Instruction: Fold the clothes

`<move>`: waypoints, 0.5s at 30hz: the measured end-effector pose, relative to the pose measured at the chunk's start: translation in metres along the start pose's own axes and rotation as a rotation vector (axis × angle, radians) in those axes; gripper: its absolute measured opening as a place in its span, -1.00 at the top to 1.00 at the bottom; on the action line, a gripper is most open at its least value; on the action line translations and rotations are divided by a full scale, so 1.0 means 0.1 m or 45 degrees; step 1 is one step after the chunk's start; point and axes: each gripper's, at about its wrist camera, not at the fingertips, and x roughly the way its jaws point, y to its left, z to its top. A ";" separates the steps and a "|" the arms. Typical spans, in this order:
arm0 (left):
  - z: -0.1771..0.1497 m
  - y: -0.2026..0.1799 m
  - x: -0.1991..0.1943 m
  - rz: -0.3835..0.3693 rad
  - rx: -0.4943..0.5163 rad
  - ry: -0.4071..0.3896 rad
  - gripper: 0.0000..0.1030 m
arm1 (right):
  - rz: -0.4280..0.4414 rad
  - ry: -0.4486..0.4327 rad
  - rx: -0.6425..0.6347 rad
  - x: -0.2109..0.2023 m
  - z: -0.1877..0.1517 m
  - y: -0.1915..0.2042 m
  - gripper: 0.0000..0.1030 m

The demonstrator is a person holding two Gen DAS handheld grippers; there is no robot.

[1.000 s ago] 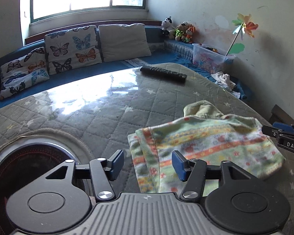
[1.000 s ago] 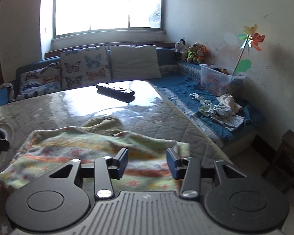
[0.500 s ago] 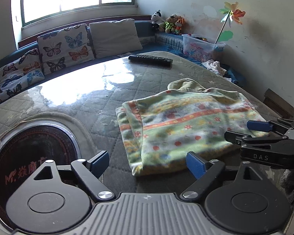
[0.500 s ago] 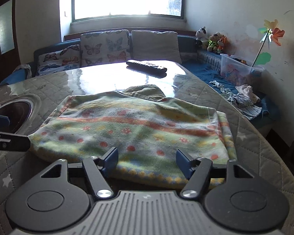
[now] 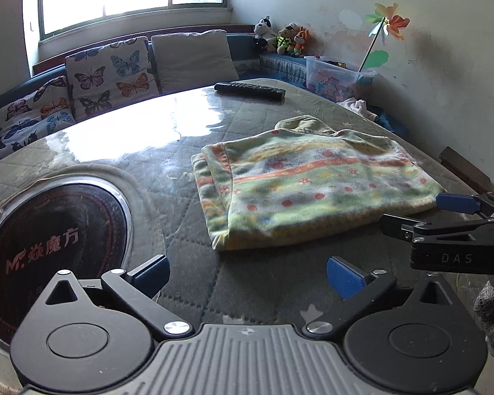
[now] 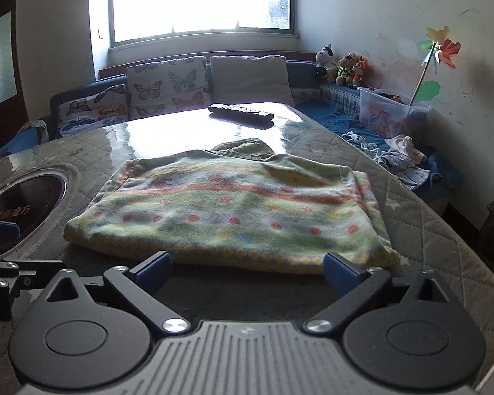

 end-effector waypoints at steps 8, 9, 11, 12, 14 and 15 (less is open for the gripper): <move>-0.18 0.03 -0.09 0.025 -0.017 -0.013 -1.00 | -0.021 0.010 0.034 -0.10 -0.14 0.06 -1.00; -0.20 0.03 -0.10 0.028 -0.012 -0.014 -1.00 | -0.027 0.011 0.032 -0.11 -0.16 0.08 -1.00; -0.24 0.01 -0.12 0.028 -0.002 -0.015 -1.00 | -0.037 0.010 0.026 -0.15 -0.20 0.11 -1.00; -0.25 0.00 -0.12 0.028 0.002 -0.016 -1.00 | -0.041 0.008 0.021 -0.16 -0.21 0.12 -1.00; -0.28 -0.01 -0.14 0.031 0.011 -0.022 -1.00 | -0.045 0.002 0.017 -0.20 -0.23 0.15 -1.00; -0.29 -0.02 -0.15 0.031 0.014 -0.026 -1.00 | -0.047 -0.001 0.015 -0.22 -0.25 0.17 -1.00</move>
